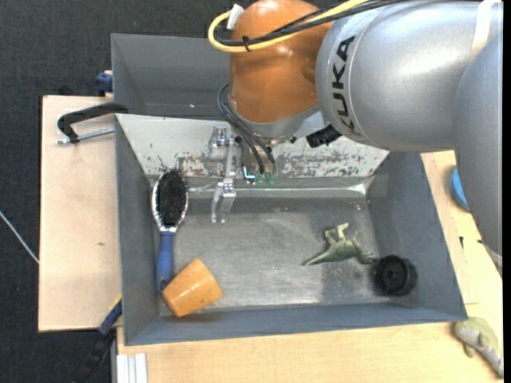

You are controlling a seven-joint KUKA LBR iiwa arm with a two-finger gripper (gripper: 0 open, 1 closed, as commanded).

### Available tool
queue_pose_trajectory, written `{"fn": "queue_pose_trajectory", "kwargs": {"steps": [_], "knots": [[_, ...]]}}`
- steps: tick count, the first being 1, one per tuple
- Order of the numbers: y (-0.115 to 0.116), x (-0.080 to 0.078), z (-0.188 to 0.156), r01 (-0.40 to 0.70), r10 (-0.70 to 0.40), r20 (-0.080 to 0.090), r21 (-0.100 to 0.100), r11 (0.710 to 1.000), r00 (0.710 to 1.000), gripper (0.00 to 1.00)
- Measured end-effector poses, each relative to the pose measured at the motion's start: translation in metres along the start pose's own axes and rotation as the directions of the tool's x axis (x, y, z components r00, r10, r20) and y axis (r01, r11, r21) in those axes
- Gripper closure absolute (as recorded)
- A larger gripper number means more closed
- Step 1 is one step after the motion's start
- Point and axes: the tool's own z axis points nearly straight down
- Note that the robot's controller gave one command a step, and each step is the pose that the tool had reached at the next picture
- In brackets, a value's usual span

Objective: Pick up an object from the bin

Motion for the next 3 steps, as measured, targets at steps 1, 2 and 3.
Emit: {"fn": "queue_pose_trajectory", "kwargs": {"steps": [1, 2, 3], "knots": [[0.006, -0.012, -0.148, 0.342, -0.342, 0.021, 0.003, 0.940, 0.940, 0.00], [-0.071, 0.013, -0.081, 0.310, -0.310, 0.002, 0.003, 0.951, 0.951, 0.00], [-0.171, 0.050, 0.011, 0.429, -0.429, -0.001, 0.003, 0.903, 0.903, 0.00]]}}
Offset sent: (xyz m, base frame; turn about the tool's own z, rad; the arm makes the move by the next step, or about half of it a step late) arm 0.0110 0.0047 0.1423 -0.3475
